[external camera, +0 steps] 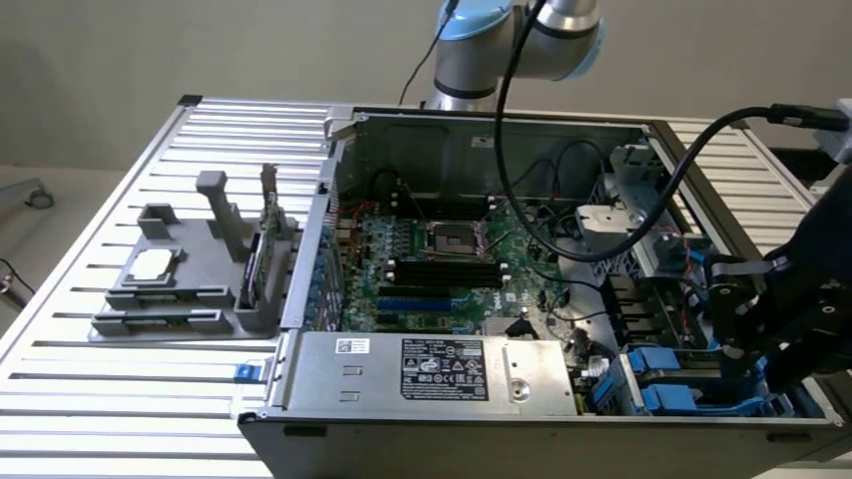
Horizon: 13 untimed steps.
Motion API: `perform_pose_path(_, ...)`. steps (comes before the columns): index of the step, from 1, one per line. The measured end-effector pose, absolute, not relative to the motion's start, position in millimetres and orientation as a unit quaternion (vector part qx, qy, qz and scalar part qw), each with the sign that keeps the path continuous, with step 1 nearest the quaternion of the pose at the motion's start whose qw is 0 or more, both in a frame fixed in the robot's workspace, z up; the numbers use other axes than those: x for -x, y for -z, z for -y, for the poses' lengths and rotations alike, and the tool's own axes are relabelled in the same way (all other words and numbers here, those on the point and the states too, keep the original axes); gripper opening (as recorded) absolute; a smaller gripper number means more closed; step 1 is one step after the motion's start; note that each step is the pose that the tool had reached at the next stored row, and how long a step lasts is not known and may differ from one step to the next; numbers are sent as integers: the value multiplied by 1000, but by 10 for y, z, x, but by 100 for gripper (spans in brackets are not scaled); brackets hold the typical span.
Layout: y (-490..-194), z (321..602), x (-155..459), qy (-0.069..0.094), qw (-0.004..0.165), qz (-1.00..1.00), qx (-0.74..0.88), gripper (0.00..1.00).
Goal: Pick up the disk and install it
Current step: 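Insert the first disk wire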
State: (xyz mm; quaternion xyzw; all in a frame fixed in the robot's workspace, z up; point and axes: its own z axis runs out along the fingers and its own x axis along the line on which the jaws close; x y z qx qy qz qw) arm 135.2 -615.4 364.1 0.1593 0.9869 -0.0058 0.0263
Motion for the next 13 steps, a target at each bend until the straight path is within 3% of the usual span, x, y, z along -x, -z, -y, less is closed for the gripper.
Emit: perform_pose_path(13, -3596, 6153, -1379, -4, 28, -975, -220, 37)
